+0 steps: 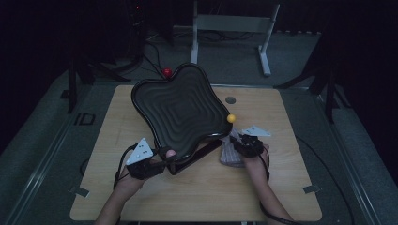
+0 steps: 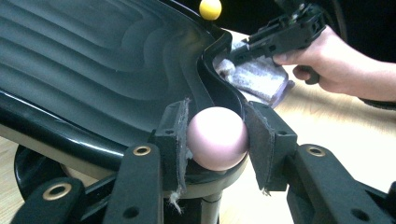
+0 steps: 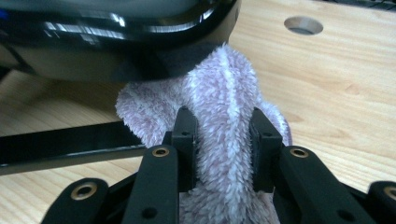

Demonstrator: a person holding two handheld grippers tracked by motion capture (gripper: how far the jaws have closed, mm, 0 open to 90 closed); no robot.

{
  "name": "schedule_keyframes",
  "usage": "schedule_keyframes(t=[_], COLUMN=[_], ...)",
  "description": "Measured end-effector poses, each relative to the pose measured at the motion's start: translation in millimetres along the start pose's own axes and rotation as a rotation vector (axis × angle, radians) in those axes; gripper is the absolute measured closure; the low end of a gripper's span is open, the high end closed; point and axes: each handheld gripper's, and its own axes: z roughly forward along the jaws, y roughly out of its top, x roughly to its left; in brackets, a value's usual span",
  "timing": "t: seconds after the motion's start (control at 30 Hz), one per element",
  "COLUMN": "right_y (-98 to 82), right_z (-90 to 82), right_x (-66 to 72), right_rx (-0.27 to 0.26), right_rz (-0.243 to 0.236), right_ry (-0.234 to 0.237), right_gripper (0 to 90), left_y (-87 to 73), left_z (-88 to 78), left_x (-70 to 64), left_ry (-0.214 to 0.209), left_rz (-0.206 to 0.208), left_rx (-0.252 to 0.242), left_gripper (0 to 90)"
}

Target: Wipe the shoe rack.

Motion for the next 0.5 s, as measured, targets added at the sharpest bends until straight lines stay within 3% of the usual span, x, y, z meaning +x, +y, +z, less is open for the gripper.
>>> schedule_keyframes(t=[0.17,0.33,0.5], right_y=[-9.3,-3.5,-6.2], right_z=[12.6,9.3,23.4], right_x=[0.0,9.5,14.5], right_rx=[0.055,0.026,0.026], right_rz=[0.018,0.002,0.0], right_ry=[0.018,0.045,0.036], right_gripper=[69.3,69.3,69.2], left_y=[-0.1,0.0,0.0], left_z=[0.0,0.2,0.8], left_x=[0.3,0.1,-0.4], left_ry=[-0.003,-0.003,-0.005], left_rz=[0.0,0.0,-0.001], left_rx=[-0.001,-0.001,-0.002], left_gripper=[60.4,60.4,60.4])
